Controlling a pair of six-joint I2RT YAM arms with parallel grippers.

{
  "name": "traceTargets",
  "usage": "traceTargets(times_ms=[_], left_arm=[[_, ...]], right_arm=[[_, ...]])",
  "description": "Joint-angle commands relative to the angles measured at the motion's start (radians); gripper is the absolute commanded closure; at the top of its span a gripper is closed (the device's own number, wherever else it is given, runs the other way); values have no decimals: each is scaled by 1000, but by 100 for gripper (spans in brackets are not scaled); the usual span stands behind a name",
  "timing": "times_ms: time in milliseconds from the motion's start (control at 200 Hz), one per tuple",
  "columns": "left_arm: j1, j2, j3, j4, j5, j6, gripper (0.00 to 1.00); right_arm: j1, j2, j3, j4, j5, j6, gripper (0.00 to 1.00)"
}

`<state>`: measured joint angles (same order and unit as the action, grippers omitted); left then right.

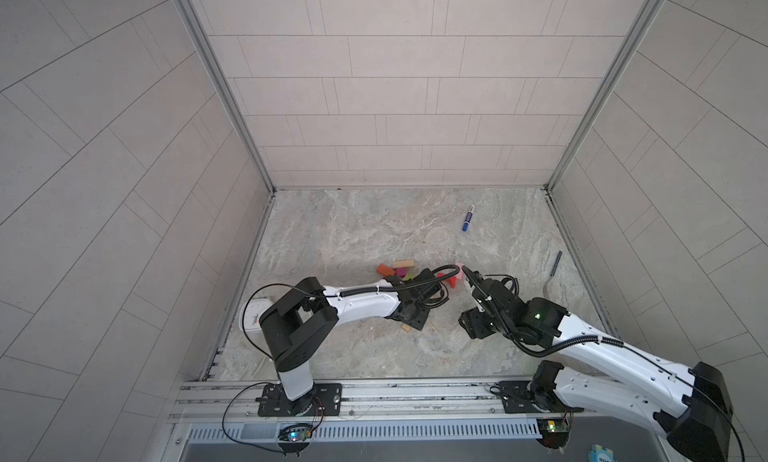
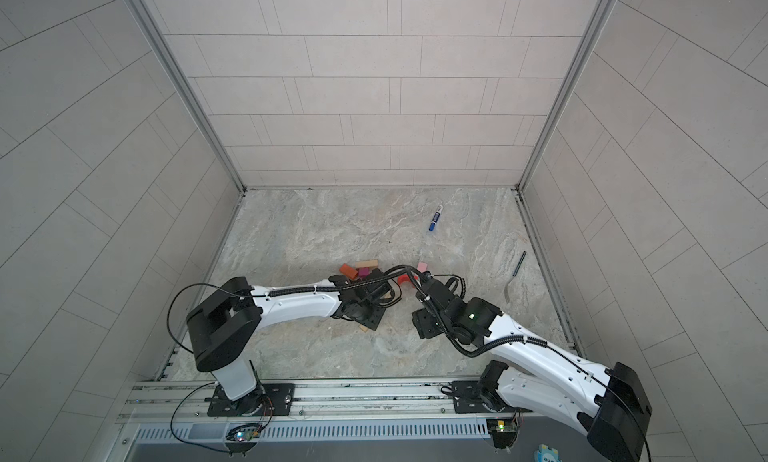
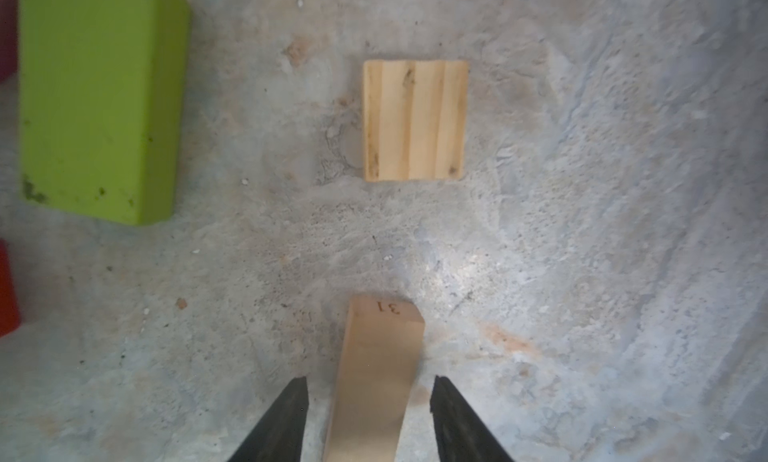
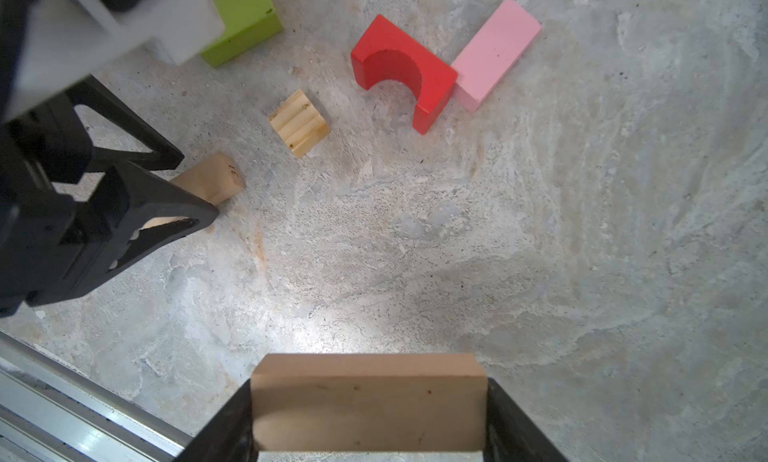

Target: Build the wood block tower

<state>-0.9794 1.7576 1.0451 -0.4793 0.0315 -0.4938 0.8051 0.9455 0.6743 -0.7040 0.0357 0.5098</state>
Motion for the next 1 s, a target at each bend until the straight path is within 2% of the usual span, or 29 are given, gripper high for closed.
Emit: traceTargets(times_ms=[0, 230, 355, 575, 680, 901, 996], left_arm=[[-5, 12, 17, -30, -30, -22, 46], [-3, 22, 16, -48, -49, -51, 54], [8, 19, 9, -41, -48, -92, 64], [24, 0, 6, -36, -56, -179, 73], [39, -3, -3, -18, -37, -226, 74], [41, 3, 40, -99, -115, -249, 73], [43, -6, 34, -102, -116, -245, 63]], right_arm=[[3, -20, -7, -23, 27, 10, 39], [3, -31, -13, -22, 26, 1, 39], [3, -30, -6, -32, 33, -5, 39], [3, -28, -9, -23, 27, -5, 39], [3, -21, -9, -17, 26, -5, 39], [12, 17, -15, 21, -17, -26, 39], [33, 46, -12, 38, -20, -38, 39]])
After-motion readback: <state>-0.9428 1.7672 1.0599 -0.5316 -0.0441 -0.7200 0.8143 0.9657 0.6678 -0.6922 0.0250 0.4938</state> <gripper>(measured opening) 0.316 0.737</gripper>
